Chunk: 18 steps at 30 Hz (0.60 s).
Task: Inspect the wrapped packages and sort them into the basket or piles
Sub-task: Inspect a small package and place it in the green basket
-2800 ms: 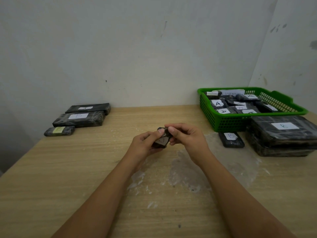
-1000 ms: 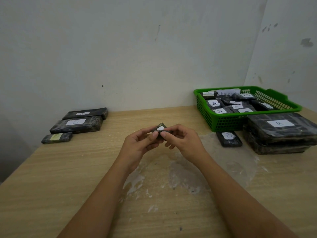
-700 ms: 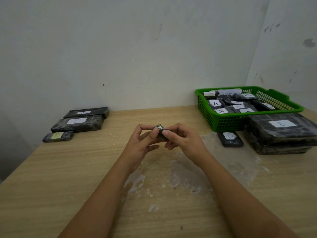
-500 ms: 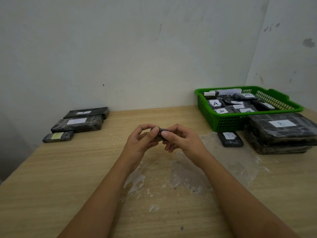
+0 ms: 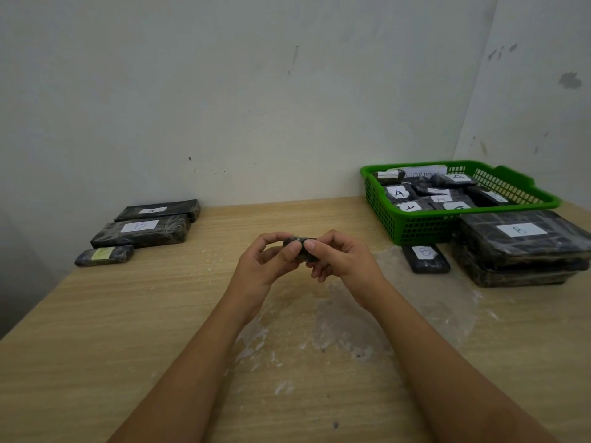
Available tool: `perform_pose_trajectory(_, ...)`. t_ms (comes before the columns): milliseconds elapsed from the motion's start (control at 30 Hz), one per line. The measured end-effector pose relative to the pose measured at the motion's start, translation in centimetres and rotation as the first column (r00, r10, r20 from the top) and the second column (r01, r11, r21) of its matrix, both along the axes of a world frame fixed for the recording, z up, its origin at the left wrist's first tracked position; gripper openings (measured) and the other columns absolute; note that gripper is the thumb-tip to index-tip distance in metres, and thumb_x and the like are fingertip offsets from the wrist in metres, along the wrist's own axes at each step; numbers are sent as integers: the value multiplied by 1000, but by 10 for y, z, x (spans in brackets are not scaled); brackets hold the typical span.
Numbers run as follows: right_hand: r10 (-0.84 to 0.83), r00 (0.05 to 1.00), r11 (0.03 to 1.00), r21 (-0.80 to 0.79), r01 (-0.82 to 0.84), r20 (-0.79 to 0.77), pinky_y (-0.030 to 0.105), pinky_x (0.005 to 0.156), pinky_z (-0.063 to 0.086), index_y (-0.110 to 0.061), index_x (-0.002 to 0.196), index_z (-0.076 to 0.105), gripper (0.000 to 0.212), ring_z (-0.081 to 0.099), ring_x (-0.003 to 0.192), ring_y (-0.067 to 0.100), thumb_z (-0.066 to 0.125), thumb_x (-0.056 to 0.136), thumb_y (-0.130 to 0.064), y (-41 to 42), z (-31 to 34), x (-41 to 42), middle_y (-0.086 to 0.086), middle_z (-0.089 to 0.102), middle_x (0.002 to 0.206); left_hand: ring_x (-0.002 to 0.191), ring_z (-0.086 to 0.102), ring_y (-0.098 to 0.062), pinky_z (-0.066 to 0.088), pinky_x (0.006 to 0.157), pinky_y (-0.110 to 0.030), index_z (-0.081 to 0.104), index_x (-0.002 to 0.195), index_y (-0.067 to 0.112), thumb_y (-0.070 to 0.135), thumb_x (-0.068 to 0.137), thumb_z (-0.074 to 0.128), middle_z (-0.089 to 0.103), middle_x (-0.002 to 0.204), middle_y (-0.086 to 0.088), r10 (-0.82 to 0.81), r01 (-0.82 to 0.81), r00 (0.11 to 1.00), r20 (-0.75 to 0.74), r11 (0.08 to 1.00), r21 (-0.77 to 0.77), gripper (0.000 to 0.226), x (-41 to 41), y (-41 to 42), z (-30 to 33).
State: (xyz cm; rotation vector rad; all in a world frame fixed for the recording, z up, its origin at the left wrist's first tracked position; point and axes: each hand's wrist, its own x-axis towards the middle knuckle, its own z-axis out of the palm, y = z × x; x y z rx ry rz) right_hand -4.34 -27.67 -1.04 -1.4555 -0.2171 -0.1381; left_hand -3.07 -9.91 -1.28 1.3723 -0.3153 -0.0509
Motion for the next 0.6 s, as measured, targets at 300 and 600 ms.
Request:
perform_pose_trajectory(300, 3, 1000, 1000, 16, -3, 20, 29, 62, 56, 0, 101, 72, 37, 65, 67, 22, 79, 80, -29, 1, -4, 1, 14, 73, 83, 108, 72, -27, 57, 91, -33, 66, 118, 9, 28, 75, 78, 77, 112, -12, -10, 10, 1000, -3, 999, -47, 49, 3, 4, 0)
perform_pose_trajectory(600, -33, 998, 999, 2, 33, 44, 30, 64, 57, -3, 109, 71, 44, 66, 69, 21, 82, 75, -29, 1, -6, 3, 15, 68, 83, 107, 71, -21, 58, 82, -24, 69, 122, 4, 17, 77, 76, 75, 118, -11, -10, 2, 997, -73, 994, -105, 47, 7, 6, 2)
